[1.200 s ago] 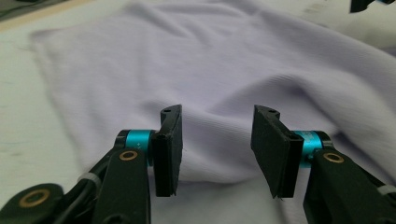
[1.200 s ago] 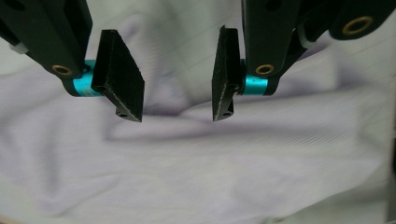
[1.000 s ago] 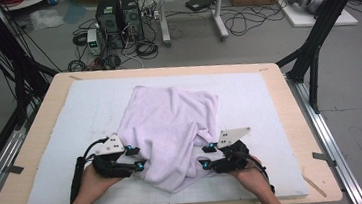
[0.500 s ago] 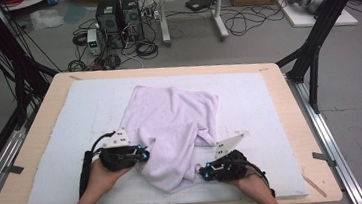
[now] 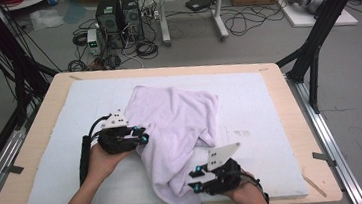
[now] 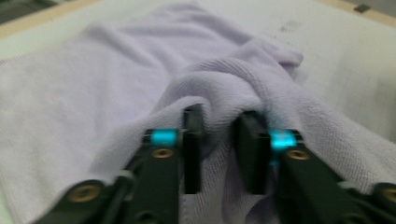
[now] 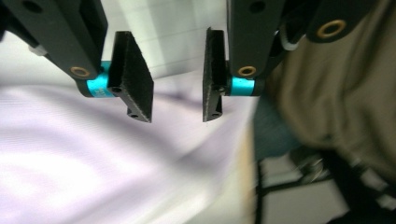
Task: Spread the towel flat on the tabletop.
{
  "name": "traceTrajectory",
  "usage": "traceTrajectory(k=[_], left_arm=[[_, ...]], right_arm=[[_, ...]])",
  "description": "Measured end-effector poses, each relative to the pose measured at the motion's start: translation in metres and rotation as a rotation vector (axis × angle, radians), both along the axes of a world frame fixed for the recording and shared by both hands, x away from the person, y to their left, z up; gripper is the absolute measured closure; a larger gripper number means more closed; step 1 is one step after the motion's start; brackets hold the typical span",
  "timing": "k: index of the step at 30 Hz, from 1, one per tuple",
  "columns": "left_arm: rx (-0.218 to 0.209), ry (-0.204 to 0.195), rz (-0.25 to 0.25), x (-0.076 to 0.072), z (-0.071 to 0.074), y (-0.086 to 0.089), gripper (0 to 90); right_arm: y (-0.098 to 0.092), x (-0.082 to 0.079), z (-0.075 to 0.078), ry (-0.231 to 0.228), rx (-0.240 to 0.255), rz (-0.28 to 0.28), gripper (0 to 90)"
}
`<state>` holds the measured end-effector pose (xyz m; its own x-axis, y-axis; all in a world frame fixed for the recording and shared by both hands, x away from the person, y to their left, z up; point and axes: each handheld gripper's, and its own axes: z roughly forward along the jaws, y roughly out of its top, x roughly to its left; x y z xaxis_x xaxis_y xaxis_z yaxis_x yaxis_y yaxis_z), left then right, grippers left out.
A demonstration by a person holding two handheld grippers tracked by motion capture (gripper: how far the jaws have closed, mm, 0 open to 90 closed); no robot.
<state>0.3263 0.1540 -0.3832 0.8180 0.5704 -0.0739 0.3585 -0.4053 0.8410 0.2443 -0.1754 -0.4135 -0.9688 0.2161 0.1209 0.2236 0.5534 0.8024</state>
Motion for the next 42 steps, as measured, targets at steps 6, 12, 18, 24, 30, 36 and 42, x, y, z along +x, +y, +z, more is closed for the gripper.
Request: traceTrajectory(k=[6, 12, 18, 24, 30, 36, 42], left_arm=[[-0.001, 0.006, 0.016, -0.014, -0.012, 0.029, 47.3], [0.054, 0.067, -0.035, -0.021, -0.04, 0.03, 61.8], [0.1, 0.065, -0.113, -0.018, -0.046, 0.01, 86.5], [0.057, 0.036, -0.072, -0.018, -0.036, 0.017, 87.2], [0.049, 0.038, -0.058, -0.014, -0.036, 0.013, 81.6], [0.051, 0.045, -0.051, -0.013, -0.038, 0.01, 63.3], [0.075, 0.044, -0.068, -0.013, -0.039, -0.008, 52.4]], right_arm=[[0.007, 0.021, 0.0, -0.02, 0.004, -0.046, 59.9], [0.048, 0.024, -0.019, -0.044, -0.107, -0.007, 62.6], [0.044, 0.031, -0.022, -0.043, -0.138, 0.012, 86.7], [0.0, 0.037, -0.002, -0.088, -0.117, -0.095, 87.1], [-0.038, 0.057, -0.004, -0.122, -0.191, -0.24, 87.0], [-0.055, 0.076, -0.019, -0.062, -0.179, -0.308, 84.7], [-0.052, 0.051, 0.005, -0.13, -0.103, -0.296, 71.8]])
